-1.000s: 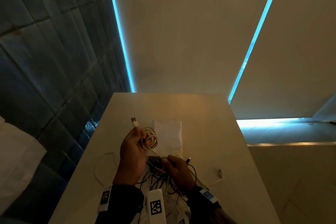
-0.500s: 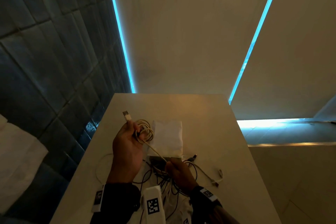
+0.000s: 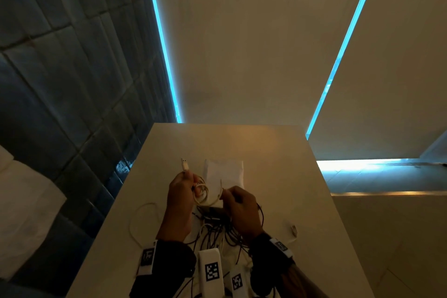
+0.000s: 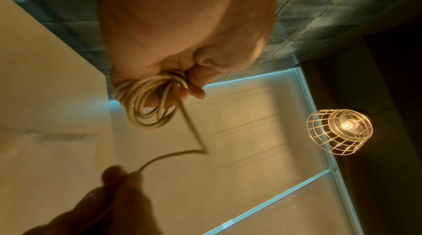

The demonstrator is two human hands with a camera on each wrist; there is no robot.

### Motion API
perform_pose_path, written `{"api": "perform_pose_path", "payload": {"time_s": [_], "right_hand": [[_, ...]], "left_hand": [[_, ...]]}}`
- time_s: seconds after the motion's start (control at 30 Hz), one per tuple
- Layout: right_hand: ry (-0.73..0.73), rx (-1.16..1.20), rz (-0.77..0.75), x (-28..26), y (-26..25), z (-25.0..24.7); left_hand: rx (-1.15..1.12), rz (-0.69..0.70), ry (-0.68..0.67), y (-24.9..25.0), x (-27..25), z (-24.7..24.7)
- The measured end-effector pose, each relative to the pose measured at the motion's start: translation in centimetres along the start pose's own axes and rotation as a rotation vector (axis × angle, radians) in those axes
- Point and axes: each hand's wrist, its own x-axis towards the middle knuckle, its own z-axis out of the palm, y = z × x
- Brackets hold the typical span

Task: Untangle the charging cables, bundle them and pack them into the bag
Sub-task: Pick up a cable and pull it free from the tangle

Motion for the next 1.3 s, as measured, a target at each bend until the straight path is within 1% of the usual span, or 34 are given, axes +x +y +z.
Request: {"api": "perform_pose_path", "payload": {"time_s": [0.13, 0.27, 0.4, 0.47, 0.6, 0.73, 0.87, 1.07, 1.2, 1.3], "right_hand": [[-0.089, 0.046, -0.061, -0.1, -2.1, 0.7], [-0.184, 0.118, -0.016, -0.2, -3.2, 0.9], [-0.258, 0.198, 0.029, -0.6, -3.0, 1.0], [-0.281, 0.214, 0.034, -0.5, -2.9, 1.0], [-0.317, 0.193, 0.01, -0.6, -2.9, 0.8], [-0.325, 0.119, -0.014, -0.6, -1.7, 0.7], [-0.294, -0.012, 0.02, -0.7, 0.3, 0.3], [-0.265, -0.192, -0.041, -0.9, 2.8, 0.3], [-0.244, -0.257, -0.024, -0.9, 4.4, -0.3], [-0.241, -0.273, 0.032, -1.5, 6.1, -1.2]], "left_hand": [[0.077, -0.015, -0.007, -0.7, -0.1, 0.4], [0.094, 0.001, -0.038, -1.4, 0.1, 0.1], [0.119, 0.005, -0.122, -1.7, -0.1, 0.3], [0.137, 0.037, -0.111, -1.7, -0.2, 0.6], [0.072, 0.113, -0.078, -1.5, -0.2, 0.7], [-0.026, 0.112, -0.079, -1.3, -0.4, 0.9], [-0.144, 0.091, -0.058, -1.1, -0.4, 0.7], [-0.174, 0.119, 0.008, -1.2, -0.2, 0.2], [-0.172, 0.155, 0.055, -0.4, 0.2, -0.6], [-0.187, 0.219, 0.069, 1.2, 0.8, -1.8]]}}
